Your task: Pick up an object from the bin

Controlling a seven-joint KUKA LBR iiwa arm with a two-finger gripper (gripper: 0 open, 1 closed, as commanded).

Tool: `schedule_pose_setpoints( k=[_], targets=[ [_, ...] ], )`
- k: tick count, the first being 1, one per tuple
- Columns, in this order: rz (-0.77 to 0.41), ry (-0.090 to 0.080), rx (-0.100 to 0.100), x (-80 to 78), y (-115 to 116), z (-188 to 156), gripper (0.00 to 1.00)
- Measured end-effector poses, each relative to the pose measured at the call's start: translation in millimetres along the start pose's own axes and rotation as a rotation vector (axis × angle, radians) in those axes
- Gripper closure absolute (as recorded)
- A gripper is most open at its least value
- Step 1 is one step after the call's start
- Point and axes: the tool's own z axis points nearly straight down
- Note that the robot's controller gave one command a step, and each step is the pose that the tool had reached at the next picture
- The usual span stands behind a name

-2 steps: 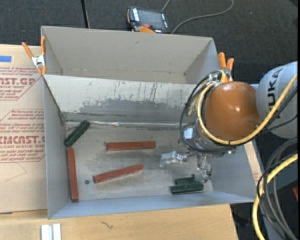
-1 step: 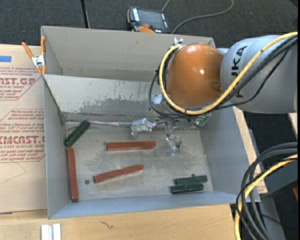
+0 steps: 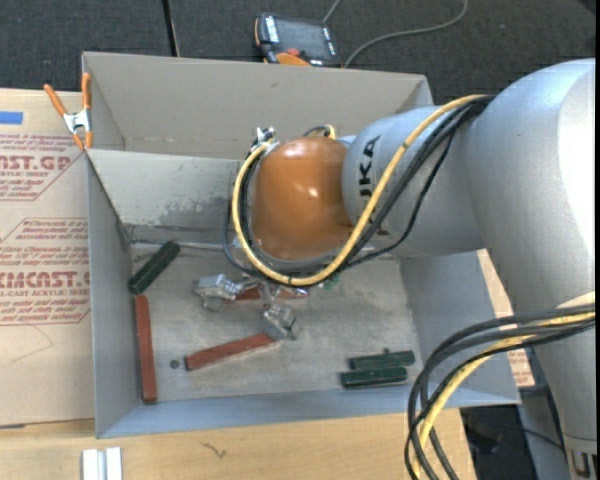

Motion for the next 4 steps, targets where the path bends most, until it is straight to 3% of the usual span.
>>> schedule_pose_setpoints(
  k=[1,2,3,4],
  targets=[
    [0.017,0.004,0.0,69.7,50.3,-1.9,0.0],
    [0.414,-0.001,0.004,52.2,28.1,-15.6,0.0],
    [0.385,-0.001,0.011,125.3,-41.3,-71.0,0.0],
    [0.496,0.001,-0.001,70.1,-14.7,0.8,0.0]
  ],
)
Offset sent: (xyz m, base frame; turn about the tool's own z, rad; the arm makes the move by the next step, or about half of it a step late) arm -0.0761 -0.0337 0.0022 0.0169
